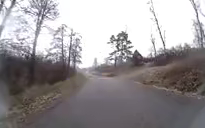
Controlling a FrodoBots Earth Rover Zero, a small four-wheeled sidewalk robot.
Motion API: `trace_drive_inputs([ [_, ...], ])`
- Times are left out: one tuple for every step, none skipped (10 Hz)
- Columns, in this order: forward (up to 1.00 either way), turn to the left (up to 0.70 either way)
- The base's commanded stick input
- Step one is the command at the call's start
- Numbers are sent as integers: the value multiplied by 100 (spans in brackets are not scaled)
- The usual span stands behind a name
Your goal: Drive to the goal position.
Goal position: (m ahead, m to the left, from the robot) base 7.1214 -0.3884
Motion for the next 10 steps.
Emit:
trace_drive_inputs([
  [69, 0],
  [69, 0],
  [69, 0],
  [69, 0],
  [69, 0],
  [69, 0],
  [69, 0],
  [69, 0],
  [69, 0],
  [69, 0],
])
